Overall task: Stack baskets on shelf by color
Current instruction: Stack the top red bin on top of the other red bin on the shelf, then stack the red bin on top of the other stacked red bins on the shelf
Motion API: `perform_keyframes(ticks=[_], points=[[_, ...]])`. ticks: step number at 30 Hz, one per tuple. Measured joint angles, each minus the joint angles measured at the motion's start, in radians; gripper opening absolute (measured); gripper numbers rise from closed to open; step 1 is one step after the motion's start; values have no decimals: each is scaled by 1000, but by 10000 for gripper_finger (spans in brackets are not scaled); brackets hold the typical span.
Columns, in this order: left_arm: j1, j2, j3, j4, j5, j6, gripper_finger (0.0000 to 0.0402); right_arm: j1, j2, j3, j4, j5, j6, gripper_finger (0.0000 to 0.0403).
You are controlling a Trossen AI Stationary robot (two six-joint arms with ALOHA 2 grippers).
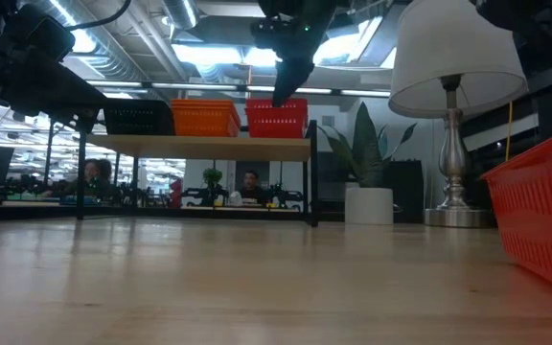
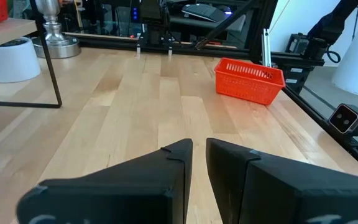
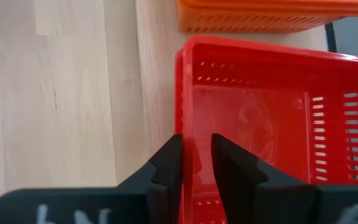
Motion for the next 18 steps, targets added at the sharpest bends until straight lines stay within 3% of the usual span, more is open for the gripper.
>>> perform_keyframes(ticks=[10, 13, 18], points=[[0, 0, 0, 0, 0, 0, 39, 49, 0, 120, -111, -1, 49, 85], [0, 0, 0, 0, 0, 0, 39, 81, -22, 111, -148, -25, 201, 85], [0, 0, 0, 0, 0, 0, 39, 167, -39, 112, -318, -204, 507, 85]])
